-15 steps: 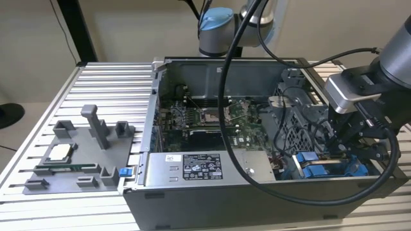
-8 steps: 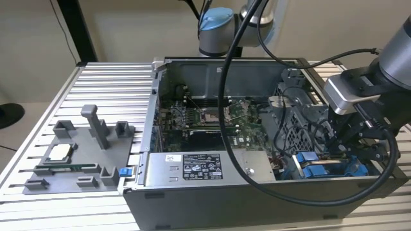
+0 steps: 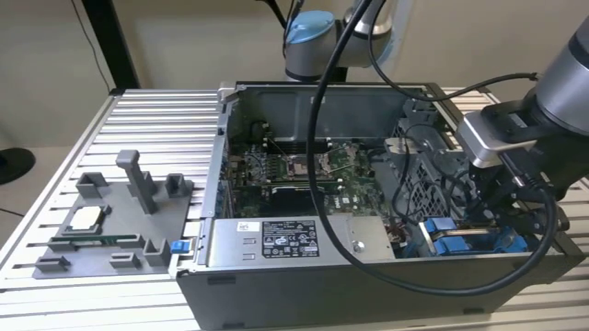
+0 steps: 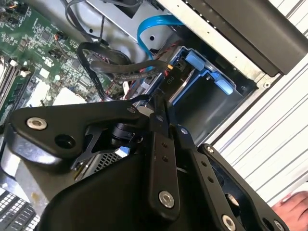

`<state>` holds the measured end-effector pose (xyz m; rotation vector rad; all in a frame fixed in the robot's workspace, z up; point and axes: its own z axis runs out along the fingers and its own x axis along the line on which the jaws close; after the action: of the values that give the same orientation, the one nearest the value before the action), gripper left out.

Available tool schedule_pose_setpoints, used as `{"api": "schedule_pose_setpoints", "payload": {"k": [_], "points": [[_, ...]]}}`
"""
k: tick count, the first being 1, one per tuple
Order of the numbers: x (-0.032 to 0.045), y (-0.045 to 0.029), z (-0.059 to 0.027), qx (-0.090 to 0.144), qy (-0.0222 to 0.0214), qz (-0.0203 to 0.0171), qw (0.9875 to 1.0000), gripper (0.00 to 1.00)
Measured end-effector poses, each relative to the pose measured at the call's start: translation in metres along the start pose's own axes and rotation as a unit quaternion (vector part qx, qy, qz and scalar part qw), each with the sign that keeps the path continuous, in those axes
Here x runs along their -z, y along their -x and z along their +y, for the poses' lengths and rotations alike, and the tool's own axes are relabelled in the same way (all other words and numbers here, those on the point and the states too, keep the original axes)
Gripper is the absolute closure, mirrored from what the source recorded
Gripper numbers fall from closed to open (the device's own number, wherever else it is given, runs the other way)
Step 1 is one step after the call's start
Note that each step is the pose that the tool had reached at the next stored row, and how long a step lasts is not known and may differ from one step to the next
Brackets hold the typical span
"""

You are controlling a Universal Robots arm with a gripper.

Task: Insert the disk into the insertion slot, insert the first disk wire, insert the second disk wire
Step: 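Insert the second disk wire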

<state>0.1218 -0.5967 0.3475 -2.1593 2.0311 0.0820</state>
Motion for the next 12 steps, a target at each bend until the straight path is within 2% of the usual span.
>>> {"api": "schedule_pose_setpoints", "payload": {"k": [4,7,11,12], "points": [[0.0001,0.0001,0.0007,-0.008,-0.0011,0.0027,1.0000,1.00],[0.0003,0.0002,0.0008,-0.008,-0.0009,0.0102,0.9999,1.00],[0.0015,0.0004,0.0007,-0.009,-0.0009,0.0106,0.9999,1.00],[0.0017,0.0005,0.0007,-0.009,-0.0009,0.0107,0.9999,0.00]]}}
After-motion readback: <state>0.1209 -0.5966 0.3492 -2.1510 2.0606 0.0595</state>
